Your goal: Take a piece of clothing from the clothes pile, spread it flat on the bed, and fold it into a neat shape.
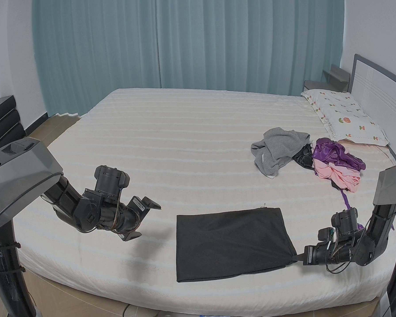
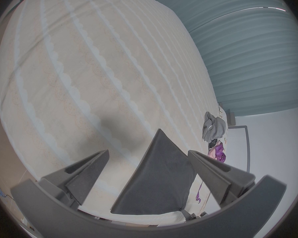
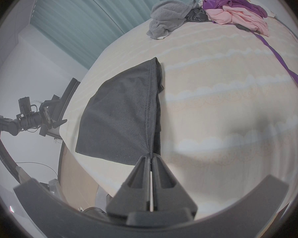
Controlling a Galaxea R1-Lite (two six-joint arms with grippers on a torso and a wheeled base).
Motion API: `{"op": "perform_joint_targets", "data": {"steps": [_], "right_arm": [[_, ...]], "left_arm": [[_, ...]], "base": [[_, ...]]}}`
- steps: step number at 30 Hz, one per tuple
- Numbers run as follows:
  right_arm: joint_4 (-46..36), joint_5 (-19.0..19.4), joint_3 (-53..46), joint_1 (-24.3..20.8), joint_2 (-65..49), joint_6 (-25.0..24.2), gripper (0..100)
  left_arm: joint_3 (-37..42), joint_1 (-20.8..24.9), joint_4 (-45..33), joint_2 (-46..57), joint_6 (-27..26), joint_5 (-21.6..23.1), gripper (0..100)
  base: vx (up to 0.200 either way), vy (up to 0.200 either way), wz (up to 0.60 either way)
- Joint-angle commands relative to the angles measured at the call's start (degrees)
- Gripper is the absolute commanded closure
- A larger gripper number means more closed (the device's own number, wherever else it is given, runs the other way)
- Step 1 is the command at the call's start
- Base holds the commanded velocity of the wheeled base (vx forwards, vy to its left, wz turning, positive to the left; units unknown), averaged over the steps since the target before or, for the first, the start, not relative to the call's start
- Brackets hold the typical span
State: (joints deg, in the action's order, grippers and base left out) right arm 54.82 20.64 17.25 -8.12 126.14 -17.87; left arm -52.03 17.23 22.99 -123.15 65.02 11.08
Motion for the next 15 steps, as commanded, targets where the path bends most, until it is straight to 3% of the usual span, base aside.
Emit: {"op": "perform_joint_targets", "data": {"steps": [1,11,15], "right_arm": [[-0.07,0.02,-0.02,0.21,0.34,0.12,0],[0.55,0.28,3.76,1.09,0.16,-0.06,0],[0.73,0.19,5.78,1.44,0.16,-4.36,0]], "left_arm": [[0.0,0.0,0.04,0.01,0.01,-0.01,0],[0.0,0.0,0.04,0.01,0.01,-0.01,0],[-0.09,0.0,0.12,-0.07,0.01,-0.45,0]], "base": [[0.0,0.0,0.0],[0.0,0.0,0.0],[0.0,0.0,0.0]]}}
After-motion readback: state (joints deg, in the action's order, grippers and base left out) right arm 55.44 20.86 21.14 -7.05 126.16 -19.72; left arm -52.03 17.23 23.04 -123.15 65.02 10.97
